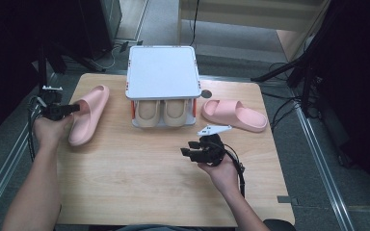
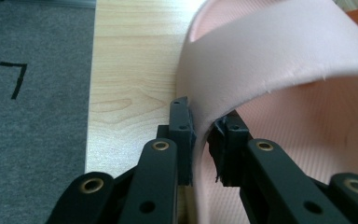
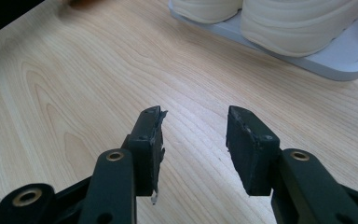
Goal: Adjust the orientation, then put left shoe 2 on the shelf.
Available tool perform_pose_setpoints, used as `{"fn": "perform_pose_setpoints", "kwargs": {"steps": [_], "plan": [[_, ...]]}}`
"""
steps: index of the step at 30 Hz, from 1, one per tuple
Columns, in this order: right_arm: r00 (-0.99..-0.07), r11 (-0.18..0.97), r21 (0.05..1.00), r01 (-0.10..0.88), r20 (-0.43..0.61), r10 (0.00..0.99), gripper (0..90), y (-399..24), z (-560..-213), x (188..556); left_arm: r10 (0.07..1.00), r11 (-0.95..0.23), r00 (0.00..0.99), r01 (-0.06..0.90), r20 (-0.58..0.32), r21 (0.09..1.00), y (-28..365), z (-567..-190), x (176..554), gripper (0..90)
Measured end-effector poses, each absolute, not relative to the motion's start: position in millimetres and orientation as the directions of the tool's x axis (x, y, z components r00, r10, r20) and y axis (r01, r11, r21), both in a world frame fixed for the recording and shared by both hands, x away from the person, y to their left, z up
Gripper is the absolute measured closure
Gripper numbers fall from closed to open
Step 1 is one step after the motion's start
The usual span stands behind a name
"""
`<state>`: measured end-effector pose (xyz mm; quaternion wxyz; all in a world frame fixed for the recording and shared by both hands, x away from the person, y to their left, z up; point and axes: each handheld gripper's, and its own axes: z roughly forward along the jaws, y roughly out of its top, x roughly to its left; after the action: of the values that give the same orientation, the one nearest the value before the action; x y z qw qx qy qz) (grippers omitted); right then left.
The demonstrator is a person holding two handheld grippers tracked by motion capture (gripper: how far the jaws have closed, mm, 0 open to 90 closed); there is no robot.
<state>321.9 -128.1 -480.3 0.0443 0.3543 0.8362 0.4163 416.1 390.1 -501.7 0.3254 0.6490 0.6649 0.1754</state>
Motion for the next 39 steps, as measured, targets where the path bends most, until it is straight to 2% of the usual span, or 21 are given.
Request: {"fn": "perform_pose_setpoints", "kwargs": {"steps": [25,39], "plan": [[-0.758,0.406,0.724,0.557,0.244,0.606,56.0,-120.8,-480.6,327.8,0.961,0.109,0.092,0.745,-0.263,0.658,369.5,-469.5,411.3,82.6],[-0.764,0.401,0.731,0.552,0.250,0.595,56.0,-121.3,-478.2,330.7,0.979,0.079,0.061,0.763,-0.193,0.642,366.0,-418.6,434.5,82.3]]}}
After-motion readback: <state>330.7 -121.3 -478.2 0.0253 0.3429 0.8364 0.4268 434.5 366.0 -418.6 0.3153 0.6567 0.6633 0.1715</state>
